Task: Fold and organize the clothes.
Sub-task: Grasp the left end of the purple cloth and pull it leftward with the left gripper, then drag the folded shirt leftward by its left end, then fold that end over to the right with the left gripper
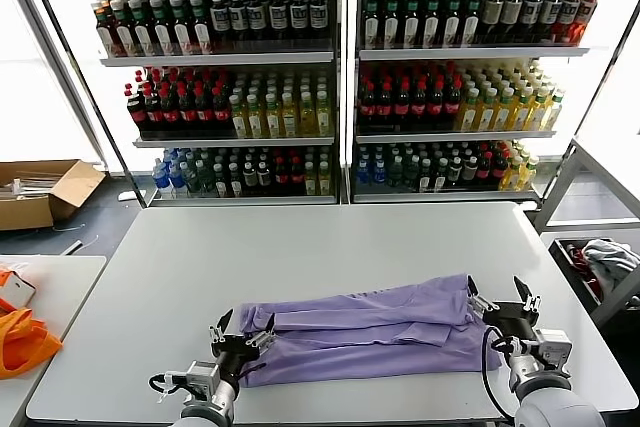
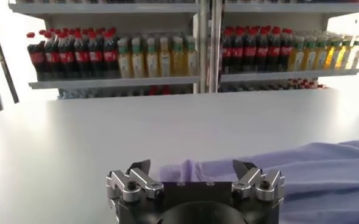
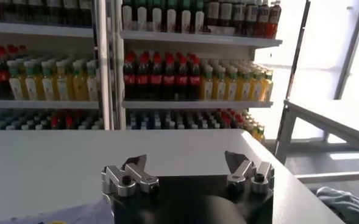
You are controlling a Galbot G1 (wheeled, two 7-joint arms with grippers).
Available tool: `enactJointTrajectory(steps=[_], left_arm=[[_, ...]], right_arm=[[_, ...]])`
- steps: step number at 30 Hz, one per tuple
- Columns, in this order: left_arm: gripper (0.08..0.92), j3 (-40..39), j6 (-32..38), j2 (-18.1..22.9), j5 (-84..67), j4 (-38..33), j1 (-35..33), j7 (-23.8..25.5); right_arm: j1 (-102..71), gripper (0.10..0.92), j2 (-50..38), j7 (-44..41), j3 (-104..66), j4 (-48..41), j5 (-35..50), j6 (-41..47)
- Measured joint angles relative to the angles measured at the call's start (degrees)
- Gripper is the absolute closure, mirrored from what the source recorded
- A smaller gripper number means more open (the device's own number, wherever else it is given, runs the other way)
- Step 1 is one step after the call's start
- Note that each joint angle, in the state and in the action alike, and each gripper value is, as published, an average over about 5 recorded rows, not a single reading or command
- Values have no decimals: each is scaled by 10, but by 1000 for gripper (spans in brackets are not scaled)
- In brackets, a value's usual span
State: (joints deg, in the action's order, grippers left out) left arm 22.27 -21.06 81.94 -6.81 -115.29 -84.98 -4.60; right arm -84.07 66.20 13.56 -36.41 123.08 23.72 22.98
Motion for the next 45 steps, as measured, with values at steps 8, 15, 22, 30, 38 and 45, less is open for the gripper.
enactJointTrajectory(steps=[8,15,22,30,38,45], left_arm=[[179,12,-6,21,-8,19,-4,-7],[324,24,-12,24,-23,30,-11,-8],[532,29,-10,30,-33,32,-16,-3],[758,36,1,30,-34,39,-14,6],[899,64,7,16,-37,34,-6,13],[899,138,6,-37,-51,18,0,26]], right_arm=[[-8,203,-2,1,5,17,0,-6],[-8,203,-2,2,11,21,-1,-9],[-2,203,-5,3,9,27,5,-8],[6,203,-12,5,2,26,17,-6],[21,203,-17,6,5,18,28,-3],[37,203,-17,7,12,11,35,0]])
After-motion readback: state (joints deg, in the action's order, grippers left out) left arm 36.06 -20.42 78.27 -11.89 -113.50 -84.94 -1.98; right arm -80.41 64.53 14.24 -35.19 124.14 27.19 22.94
